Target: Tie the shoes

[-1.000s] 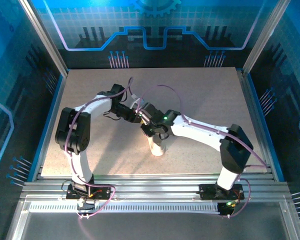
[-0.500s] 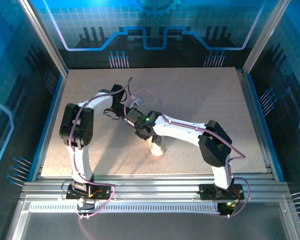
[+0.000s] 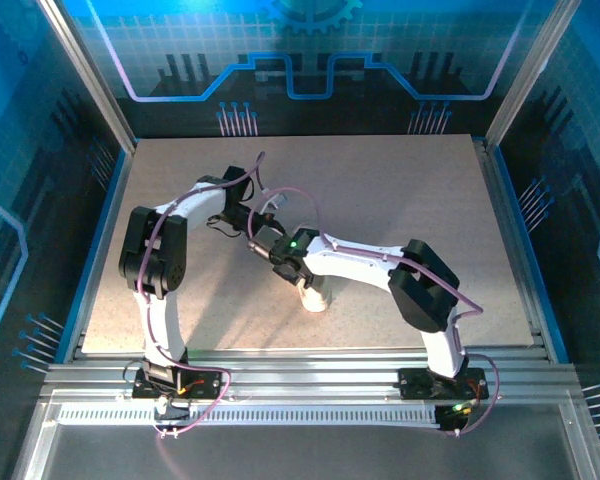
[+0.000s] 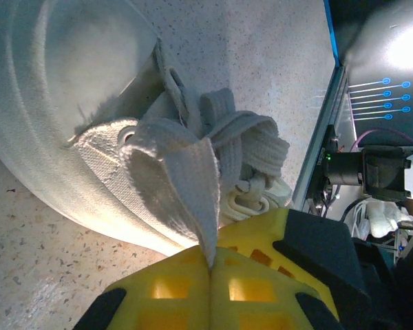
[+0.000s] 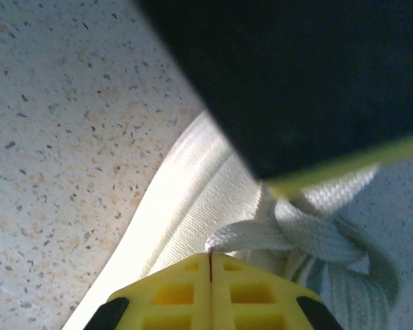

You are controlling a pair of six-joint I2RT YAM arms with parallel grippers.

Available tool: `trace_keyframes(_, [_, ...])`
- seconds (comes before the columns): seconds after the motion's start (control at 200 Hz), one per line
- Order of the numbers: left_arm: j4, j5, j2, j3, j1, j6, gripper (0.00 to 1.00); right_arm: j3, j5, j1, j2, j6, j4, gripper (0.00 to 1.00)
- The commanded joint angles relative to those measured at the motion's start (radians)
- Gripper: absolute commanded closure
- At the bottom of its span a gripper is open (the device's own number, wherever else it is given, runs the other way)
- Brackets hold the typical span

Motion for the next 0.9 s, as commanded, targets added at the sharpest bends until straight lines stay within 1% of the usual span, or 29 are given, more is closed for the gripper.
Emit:
trace_keyframes(0.0, [-0.026,0.041,-0.018,-0.001,0.004,0.004,0.95,-0.056,-0.024,0.003,-0.11,-0.007,0.041,1.0])
trace_keyframes(0.19, [-0.014,0.03,-0.064,-0.047,0.004,-0.005,0.95,-0.141,-0.169,-0.041,-0.266,0.036,0.087,1.0])
trace_keyframes(0.315, [-0.009,0.029,-0.082,-0.069,0.002,-0.012,0.95,-0.183,-0.257,-0.085,-0.337,0.066,0.105,1.0])
trace_keyframes(0.56, [0.037,0.037,-0.121,-0.127,-0.001,-0.049,0.95,-0.268,-0.419,-0.164,-0.406,0.099,0.15,1.0])
trace_keyframes(0.74, [0.103,0.029,-0.163,-0.196,-0.024,-0.095,0.95,-0.344,-0.548,-0.23,-0.432,0.095,0.193,1.0])
trace_keyframes(0.896, [0.157,0.001,-0.208,-0.258,-0.055,-0.137,0.95,-0.401,-0.59,-0.283,-0.458,0.1,0.215,1.0])
